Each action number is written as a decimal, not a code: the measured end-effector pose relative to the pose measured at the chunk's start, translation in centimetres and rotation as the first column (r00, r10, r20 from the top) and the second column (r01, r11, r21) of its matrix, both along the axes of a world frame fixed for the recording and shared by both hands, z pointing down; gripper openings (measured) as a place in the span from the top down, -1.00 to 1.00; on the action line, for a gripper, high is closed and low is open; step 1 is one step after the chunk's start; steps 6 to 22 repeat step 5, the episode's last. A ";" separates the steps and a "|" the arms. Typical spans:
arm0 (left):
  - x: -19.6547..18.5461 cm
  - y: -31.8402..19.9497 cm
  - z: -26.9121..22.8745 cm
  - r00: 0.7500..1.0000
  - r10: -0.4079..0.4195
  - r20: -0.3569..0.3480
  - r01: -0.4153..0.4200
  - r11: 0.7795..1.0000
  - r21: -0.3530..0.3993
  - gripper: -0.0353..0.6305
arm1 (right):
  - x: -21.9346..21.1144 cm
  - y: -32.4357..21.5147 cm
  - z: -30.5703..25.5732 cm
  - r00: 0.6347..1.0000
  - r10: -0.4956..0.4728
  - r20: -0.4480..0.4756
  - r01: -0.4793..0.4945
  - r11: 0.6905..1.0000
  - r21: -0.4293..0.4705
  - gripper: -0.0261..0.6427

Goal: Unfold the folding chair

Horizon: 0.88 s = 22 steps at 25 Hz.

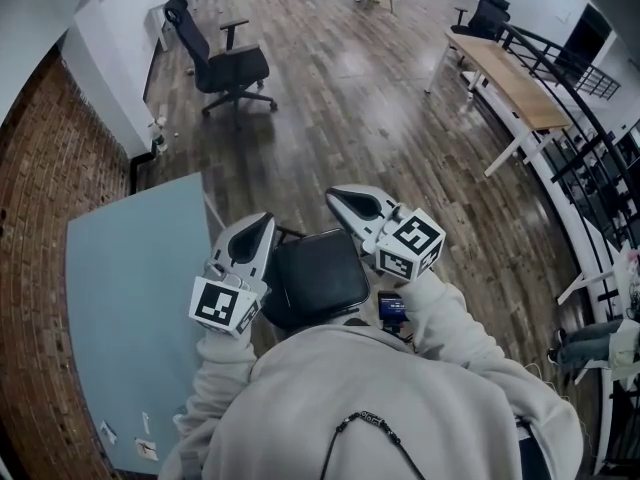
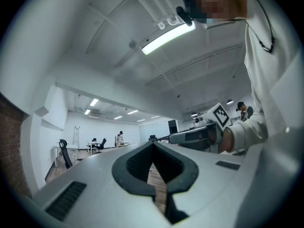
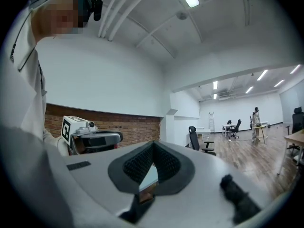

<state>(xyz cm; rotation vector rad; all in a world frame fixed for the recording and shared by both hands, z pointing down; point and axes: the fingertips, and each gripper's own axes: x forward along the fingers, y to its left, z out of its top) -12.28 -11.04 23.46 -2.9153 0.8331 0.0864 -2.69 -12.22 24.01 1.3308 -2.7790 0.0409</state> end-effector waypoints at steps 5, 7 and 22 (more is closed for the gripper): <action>0.8 0.9 -2.3 1.000 0.022 -0.002 -0.021 0.998 0.064 0.88 | 0.3 -0.1 0.0 1.000 -0.003 0.002 0.003 1.000 0.001 0.90; 0.8 0.9 -2.3 1.000 0.022 -0.002 -0.021 0.998 0.064 0.88 | 0.3 -0.1 0.0 1.000 -0.003 0.002 0.003 1.000 0.001 0.90; 0.8 0.9 -2.3 1.000 0.022 -0.002 -0.021 0.998 0.064 0.88 | 0.3 -0.1 0.0 1.000 -0.003 0.002 0.003 1.000 0.001 0.90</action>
